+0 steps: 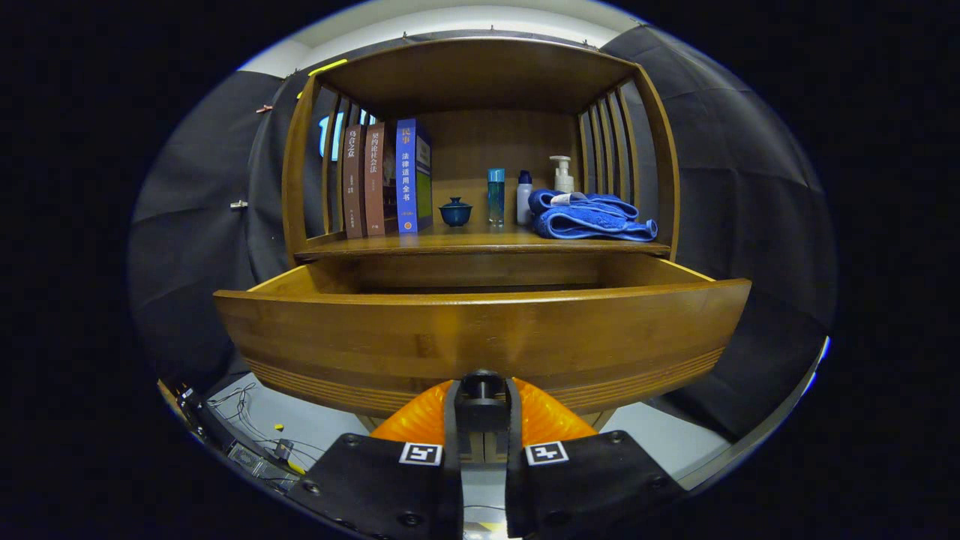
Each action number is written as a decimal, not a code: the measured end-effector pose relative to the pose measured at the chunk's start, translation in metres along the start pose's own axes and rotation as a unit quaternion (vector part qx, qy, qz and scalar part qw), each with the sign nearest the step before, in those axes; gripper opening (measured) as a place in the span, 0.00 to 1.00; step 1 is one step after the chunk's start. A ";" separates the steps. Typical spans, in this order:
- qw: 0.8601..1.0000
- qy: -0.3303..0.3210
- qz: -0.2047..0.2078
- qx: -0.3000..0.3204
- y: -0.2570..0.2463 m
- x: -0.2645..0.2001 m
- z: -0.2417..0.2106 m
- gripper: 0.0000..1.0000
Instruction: Pull open the drawer, take out the items inside it, and place them on the countertop above the cabinet.
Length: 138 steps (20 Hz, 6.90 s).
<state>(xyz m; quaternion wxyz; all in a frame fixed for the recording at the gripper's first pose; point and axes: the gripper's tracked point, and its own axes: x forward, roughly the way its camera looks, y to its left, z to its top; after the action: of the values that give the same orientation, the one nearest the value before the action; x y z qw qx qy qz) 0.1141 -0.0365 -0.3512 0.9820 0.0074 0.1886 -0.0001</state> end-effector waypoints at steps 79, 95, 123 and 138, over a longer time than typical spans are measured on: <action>0.899 0.425 0.105 -0.030 0.051 0.039 0.105 0.31; 0.907 0.419 0.020 -0.036 0.033 0.164 0.122 0.31; 0.983 0.163 0.081 0.021 0.061 0.099 0.217 1.00; 0.983 -0.170 0.064 -0.024 0.050 -0.085 0.217 0.99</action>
<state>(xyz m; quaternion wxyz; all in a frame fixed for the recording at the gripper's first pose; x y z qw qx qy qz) 0.1155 0.0097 -0.1175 0.9977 -0.0046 0.0183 0.0658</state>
